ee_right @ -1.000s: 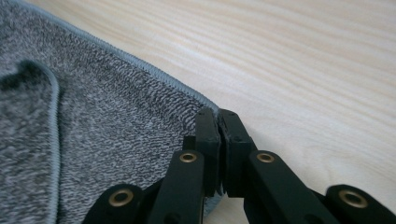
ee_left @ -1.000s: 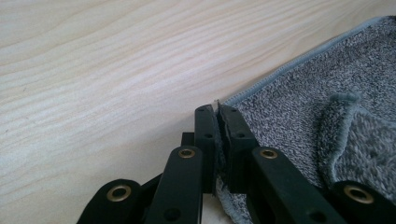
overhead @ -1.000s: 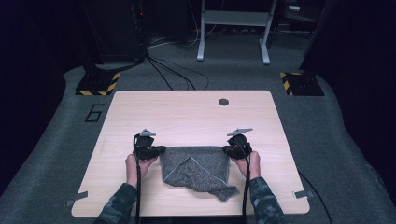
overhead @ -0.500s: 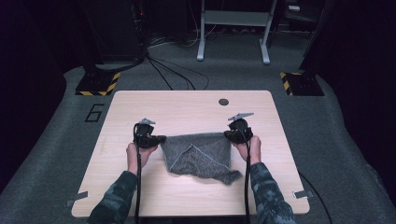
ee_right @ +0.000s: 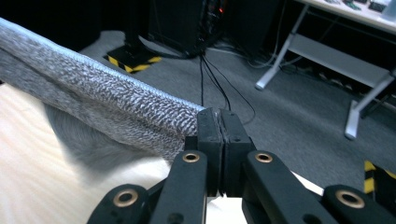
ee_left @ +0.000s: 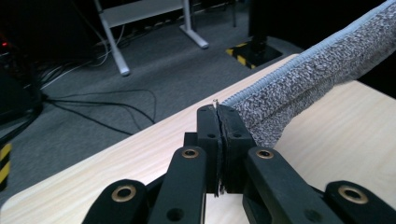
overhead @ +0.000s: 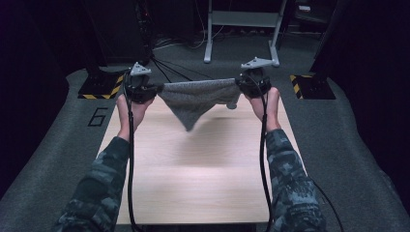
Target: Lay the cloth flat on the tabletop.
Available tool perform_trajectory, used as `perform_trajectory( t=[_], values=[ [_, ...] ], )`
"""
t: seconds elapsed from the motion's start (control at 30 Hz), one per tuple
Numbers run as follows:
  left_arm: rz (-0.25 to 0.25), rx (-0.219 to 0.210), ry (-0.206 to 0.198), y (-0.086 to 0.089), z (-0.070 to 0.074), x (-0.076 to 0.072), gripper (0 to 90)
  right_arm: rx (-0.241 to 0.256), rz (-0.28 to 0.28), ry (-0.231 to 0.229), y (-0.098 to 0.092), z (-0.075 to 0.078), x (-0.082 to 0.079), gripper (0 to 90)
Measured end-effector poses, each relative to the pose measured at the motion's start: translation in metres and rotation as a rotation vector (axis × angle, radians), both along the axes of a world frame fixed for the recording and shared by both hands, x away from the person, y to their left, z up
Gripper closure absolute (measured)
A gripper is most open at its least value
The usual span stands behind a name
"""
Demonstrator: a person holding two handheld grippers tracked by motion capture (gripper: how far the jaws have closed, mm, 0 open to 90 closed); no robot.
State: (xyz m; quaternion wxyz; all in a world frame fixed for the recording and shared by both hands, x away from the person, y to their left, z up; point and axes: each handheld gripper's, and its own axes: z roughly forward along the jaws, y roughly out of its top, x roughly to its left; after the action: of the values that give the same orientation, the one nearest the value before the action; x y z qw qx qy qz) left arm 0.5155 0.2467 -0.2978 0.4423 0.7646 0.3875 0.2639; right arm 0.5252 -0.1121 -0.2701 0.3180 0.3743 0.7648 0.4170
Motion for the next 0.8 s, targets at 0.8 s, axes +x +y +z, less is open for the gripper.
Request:
perform_trajectory(
  t=[0.8],
  values=[
    [-0.147, -0.079, 0.305, -0.005, -0.165, -0.102, 85.6, 0.020, 0.098, 0.296, -0.021, -0.178, -0.117, 87.5]
  ],
)
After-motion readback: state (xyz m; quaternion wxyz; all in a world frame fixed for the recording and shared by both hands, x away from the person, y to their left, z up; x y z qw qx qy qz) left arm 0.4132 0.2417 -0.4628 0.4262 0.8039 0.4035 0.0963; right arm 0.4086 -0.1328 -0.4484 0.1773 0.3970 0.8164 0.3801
